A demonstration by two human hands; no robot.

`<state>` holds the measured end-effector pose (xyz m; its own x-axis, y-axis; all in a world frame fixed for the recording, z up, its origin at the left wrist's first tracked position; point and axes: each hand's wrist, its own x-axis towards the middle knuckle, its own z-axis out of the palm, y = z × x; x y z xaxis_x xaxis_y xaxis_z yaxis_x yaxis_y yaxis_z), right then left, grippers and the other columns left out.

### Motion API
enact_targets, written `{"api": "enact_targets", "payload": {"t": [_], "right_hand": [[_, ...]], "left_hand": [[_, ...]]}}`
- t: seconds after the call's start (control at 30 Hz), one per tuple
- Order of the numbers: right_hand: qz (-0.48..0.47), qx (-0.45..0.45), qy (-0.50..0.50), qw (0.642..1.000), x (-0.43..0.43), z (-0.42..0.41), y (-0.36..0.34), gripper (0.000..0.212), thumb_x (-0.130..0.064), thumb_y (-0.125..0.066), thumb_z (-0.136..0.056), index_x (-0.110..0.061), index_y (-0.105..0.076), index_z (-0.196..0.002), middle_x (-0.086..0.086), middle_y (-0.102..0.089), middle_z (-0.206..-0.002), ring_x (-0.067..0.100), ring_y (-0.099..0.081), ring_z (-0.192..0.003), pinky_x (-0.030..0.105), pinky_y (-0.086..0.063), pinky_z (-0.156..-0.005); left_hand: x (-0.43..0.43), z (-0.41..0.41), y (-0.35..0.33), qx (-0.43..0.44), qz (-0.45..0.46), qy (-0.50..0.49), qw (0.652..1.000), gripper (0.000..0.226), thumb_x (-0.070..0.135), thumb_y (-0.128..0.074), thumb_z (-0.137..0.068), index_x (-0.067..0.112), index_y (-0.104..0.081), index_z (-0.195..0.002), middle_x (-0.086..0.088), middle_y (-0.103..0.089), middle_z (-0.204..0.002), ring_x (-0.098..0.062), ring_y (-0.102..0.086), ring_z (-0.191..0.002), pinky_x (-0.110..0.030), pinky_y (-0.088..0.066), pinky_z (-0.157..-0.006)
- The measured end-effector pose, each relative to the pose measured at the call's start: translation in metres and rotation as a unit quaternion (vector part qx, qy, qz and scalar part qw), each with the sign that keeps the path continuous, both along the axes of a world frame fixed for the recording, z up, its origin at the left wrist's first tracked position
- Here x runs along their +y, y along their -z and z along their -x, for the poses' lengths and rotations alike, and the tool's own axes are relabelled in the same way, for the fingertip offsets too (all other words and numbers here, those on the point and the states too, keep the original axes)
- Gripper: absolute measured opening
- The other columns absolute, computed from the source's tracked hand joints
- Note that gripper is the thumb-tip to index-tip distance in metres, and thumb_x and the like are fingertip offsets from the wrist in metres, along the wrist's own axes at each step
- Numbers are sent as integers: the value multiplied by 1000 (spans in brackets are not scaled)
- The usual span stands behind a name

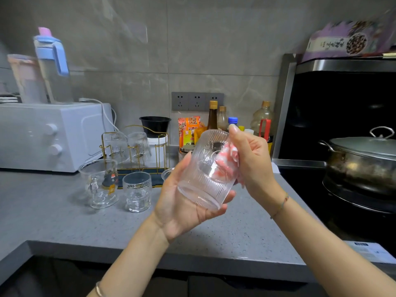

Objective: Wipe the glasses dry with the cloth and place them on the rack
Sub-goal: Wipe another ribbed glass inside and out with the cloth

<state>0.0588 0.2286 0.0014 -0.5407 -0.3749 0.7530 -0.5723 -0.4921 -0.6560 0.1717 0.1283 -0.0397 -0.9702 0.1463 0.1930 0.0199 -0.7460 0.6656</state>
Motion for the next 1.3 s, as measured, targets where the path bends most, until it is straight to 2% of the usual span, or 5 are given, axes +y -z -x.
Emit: {"api": "enact_targets", "payload": {"t": [0.17, 0.53, 0.63, 0.87, 1.3], "right_hand": [[-11, -4, 47, 999, 0, 4, 8, 48, -31, -55, -92, -10, -47, -49, -1, -46, -45, 7, -46, -45, 16, -41, -48], [-46, 55, 100, 992, -8, -1, 13, 41, -18, -59, -93, 0, -55, -56, 10, -48, -49, 7, -50, -48, 25, -44, -46], [-53, 52, 81, 994, -7, 1, 14, 44, -21, -59, -93, 3, -55, -58, 10, -48, -49, 8, -50, -48, 22, -43, -49], [-33, 3, -6, 999, -5, 2, 8, 46, -35, -55, -90, -22, -47, -47, -10, -46, -45, 4, -43, -44, 17, -42, -55], [-33, 15, 110, 993, -7, 5, 12, 43, -16, -57, -94, -2, -52, -53, 3, -45, -47, 5, -42, -46, 15, -35, -46]], "left_hand": [[-5, 4, 0, -32, 181, -151, 971, 88, 59, -86, -51, 17, -64, -124, -17, -67, -121, -42, -66, -104, -50, -59, -76], [11, 6, 4, -3, 570, -446, 690, 95, 51, -86, -59, 41, -36, -138, 23, -56, -122, 2, -57, -108, -22, -54, -88], [3, 4, 5, 15, 549, -427, 718, 78, 42, -87, -62, 35, -49, -130, 19, -64, -115, 4, -60, -104, -15, -51, -82], [-1, -1, 10, -17, 199, -157, 967, 67, 44, -93, -44, 14, -77, -102, -17, -71, -108, -37, -70, -90, -41, -60, -66], [2, 6, 5, -45, 484, -332, 808, 70, 58, -76, -60, 37, -54, -123, 13, -70, -108, -2, -67, -99, -20, -56, -72]]}}
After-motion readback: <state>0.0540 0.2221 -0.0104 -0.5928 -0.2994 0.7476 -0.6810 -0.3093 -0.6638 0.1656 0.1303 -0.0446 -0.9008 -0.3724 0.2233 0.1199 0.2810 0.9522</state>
